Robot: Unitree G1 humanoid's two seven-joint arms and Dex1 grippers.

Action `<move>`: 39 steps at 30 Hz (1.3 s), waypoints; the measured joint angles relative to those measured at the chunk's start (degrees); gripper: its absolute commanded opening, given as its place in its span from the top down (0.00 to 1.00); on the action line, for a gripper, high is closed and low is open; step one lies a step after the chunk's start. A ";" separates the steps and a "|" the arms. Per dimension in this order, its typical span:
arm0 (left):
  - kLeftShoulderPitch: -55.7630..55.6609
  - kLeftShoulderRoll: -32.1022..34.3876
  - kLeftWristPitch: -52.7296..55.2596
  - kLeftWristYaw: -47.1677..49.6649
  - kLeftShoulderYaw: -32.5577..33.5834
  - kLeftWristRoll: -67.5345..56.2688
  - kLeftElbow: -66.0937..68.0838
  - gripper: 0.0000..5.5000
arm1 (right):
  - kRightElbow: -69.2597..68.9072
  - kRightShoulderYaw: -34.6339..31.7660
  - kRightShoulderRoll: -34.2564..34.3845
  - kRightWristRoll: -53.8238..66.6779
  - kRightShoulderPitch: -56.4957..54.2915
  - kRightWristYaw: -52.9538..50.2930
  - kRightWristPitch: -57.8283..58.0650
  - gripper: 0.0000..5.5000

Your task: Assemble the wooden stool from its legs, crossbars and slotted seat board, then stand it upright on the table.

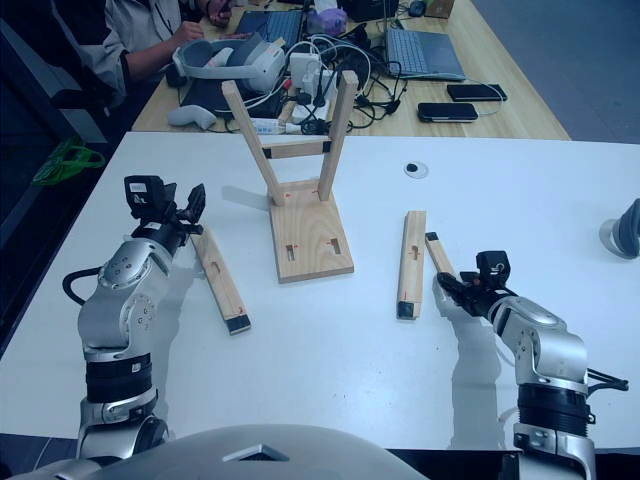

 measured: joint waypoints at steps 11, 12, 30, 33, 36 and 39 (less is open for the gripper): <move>-0.05 0.01 -0.02 0.04 -0.16 -0.01 0.09 0.54 | 0.25 1.71 0.23 0.07 -1.31 1.45 1.06 0.59; -0.06 0.02 -0.02 0.03 -0.14 -0.01 0.14 0.54 | 0.38 1.86 0.02 -0.05 -1.38 1.43 1.08 0.63; -1.67 2.67 -1.27 -0.57 -0.88 2.41 0.86 0.54 | 3.68 0.28 -0.24 -1.61 -3.75 -1.39 -3.37 0.76; -3.60 5.13 -3.34 -0.95 -1.60 4.66 1.66 0.54 | 4.47 -1.74 0.85 -2.18 -11.58 -4.38 -11.41 0.76; -6.11 8.02 -6.90 -0.89 -3.17 8.93 2.59 0.54 | 2.70 -2.04 2.51 -1.63 -16.44 -5.89 -12.86 0.76; -10.70 13.14 -13.27 -1.40 -10.32 18.54 4.02 0.54 | -2.91 0.94 6.33 0.88 -20.41 -6.32 -9.86 0.76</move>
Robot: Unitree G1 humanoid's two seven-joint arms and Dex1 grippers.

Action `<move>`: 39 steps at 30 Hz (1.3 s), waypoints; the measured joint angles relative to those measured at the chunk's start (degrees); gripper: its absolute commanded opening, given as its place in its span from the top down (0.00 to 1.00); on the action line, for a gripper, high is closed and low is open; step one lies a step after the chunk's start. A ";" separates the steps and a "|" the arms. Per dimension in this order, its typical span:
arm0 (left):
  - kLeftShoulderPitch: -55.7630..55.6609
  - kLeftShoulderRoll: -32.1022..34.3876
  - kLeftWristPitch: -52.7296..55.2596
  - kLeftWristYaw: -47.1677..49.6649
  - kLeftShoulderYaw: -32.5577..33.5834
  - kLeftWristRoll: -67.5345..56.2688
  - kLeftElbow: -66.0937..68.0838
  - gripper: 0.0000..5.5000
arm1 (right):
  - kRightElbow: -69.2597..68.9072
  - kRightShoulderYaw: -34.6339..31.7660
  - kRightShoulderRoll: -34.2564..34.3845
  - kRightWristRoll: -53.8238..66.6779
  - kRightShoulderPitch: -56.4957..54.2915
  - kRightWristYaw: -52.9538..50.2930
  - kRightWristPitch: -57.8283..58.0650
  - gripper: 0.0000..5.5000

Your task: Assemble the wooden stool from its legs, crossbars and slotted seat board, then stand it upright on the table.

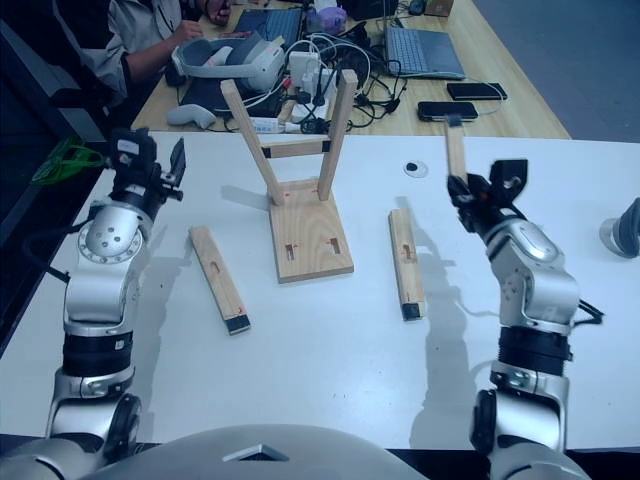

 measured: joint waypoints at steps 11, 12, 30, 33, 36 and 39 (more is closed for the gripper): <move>-4.22 4.41 -21.44 0.70 -16.00 24.54 0.55 0.54 | -14.60 9.15 12.82 7.53 -4.66 -4.48 11.33 0.76; -3.99 5.02 -22.98 0.72 -16.63 26.66 0.69 0.54 | -15.35 9.87 14.05 8.07 -4.66 -5.00 12.21 0.76; -3.60 11.17 -38.17 0.54 -18.89 37.78 8.67 0.54 | -20.95 14.92 18.77 12.96 -4.63 -4.95 18.63 0.76; -3.60 11.40 -39.11 0.27 -18.87 38.17 8.74 0.54 | -21.17 15.12 18.49 13.60 -4.62 -4.80 19.90 0.76; -3.60 11.40 -39.72 0.23 -18.87 38.75 8.75 0.54 | -21.43 15.23 17.80 14.51 -4.59 -4.61 21.95 0.76; -3.60 11.40 -40.32 0.14 -18.86 38.79 8.88 0.54 | -21.50 15.34 17.30 14.70 -4.42 -4.58 23.24 0.76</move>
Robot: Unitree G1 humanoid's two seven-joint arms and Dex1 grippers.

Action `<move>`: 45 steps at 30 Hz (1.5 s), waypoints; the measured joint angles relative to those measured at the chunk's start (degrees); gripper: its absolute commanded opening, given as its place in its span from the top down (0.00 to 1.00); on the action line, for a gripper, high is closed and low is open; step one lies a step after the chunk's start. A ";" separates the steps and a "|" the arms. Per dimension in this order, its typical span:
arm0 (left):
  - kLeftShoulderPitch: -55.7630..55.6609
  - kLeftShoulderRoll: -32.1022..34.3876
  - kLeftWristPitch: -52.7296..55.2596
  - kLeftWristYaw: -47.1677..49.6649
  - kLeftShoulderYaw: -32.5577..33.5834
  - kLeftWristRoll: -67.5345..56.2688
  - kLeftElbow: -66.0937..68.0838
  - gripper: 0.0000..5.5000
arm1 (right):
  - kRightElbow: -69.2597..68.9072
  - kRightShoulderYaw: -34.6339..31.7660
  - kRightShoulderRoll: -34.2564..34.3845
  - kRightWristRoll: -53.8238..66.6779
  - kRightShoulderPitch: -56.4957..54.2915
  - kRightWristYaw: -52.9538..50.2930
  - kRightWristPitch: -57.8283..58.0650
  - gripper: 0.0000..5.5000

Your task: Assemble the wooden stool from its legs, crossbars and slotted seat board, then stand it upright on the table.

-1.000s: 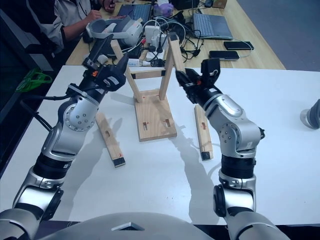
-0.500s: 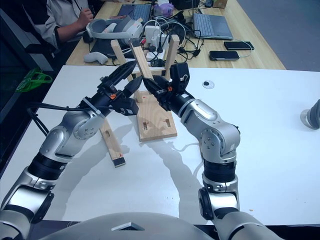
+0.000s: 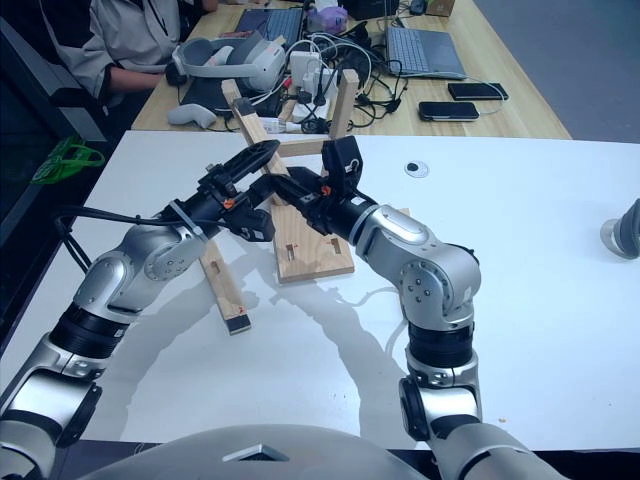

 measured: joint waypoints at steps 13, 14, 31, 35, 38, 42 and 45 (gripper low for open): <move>0.04 0.01 -1.47 -1.93 0.01 -0.03 1.30 0.81 | 0.00 -0.25 0.03 0.52 0.03 -0.32 1.17 0.76; 0.06 0.01 -1.56 -2.14 0.00 -0.02 1.36 0.83 | 0.00 -0.26 0.00 0.52 0.03 -0.34 1.23 0.76; 0.43 0.11 -3.64 -3.71 0.13 -1.08 2.07 0.92 | 0.79 0.49 -0.85 -0.79 0.11 -0.62 2.80 0.44; 0.43 0.26 -4.43 -4.45 0.11 -1.29 2.34 0.92 | 0.95 0.92 -1.99 -1.44 0.13 -0.43 2.79 0.32; 0.44 0.53 -5.19 -5.06 0.10 -1.49 2.79 0.92 | 1.15 1.41 -2.51 -2.27 0.12 -0.38 2.90 0.25; 0.76 0.96 -6.00 -5.80 0.15 -2.30 3.24 0.92 | 1.72 1.49 -2.67 -2.53 0.22 -0.31 3.18 0.13; 0.86 1.20 -6.46 -5.91 0.18 -2.40 3.23 0.92 | 1.72 0.95 -3.13 -2.43 0.37 0.40 3.64 0.07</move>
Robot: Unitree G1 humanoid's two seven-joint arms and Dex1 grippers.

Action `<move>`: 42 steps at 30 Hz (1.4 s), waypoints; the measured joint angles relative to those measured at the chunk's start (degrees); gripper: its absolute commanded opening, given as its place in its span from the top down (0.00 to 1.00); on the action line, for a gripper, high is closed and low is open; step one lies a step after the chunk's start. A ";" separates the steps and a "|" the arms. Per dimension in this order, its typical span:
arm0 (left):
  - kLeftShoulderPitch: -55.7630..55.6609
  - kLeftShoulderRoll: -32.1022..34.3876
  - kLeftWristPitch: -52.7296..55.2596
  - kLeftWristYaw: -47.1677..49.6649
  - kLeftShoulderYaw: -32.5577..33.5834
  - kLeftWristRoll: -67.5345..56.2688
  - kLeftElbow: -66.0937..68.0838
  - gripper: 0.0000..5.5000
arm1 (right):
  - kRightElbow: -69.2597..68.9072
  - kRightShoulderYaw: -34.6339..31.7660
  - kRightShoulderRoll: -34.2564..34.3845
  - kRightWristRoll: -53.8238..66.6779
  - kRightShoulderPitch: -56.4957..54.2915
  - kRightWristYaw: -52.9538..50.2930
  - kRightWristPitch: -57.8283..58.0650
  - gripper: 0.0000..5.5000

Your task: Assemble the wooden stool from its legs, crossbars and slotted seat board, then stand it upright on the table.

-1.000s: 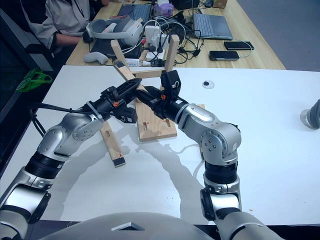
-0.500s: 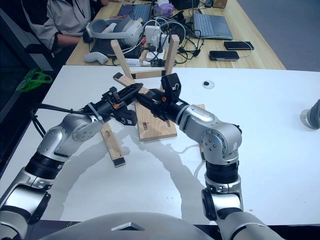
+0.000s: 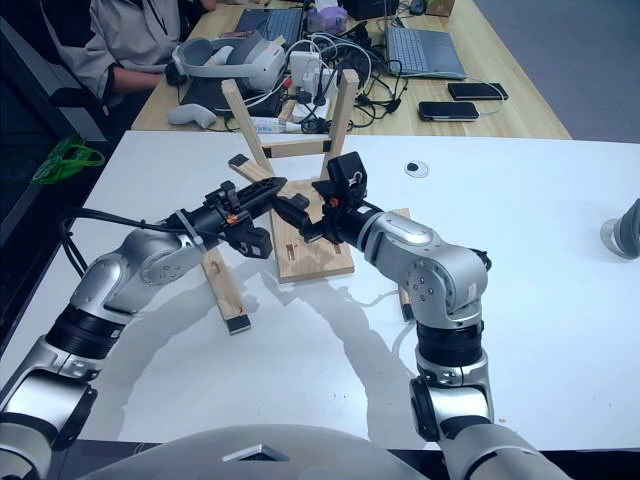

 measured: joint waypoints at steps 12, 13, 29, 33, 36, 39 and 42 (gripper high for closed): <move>0.71 -3.87 4.53 -2.10 2.69 -6.19 0.03 0.93 | -0.98 1.43 -9.19 3.19 -2.39 15.22 -5.84 0.02; 0.84 -4.26 5.47 -2.46 3.06 -7.15 0.03 0.93 | -0.77 1.35 -9.14 3.10 -2.39 15.22 -6.27 0.02; 1.99 -7.10 12.05 -3.58 6.02 -10.42 -1.14 0.93 | 4.36 -2.84 -5.27 1.10 -2.63 9.05 -12.10 0.02; 2.47 -10.94 17.56 -6.28 8.48 -18.94 -3.29 0.93 | 7.85 -6.50 -1.50 0.32 -4.06 4.15 -16.05 0.02; 3.69 -15.26 26.30 -13.61 11.16 -34.13 -8.24 0.93 | 10.95 -8.50 -0.19 -0.67 -5.14 1.36 -18.39 0.02; 4.38 -15.50 32.65 -19.41 12.25 -42.87 -12.87 0.93 | 12.43 -8.71 0.66 -0.65 -5.19 0.49 -18.53 0.02; 4.65 -13.89 33.00 -22.36 12.03 -44.02 -14.43 0.93 | 13.06 -8.50 0.57 -1.56 -5.19 0.37 -18.56 0.02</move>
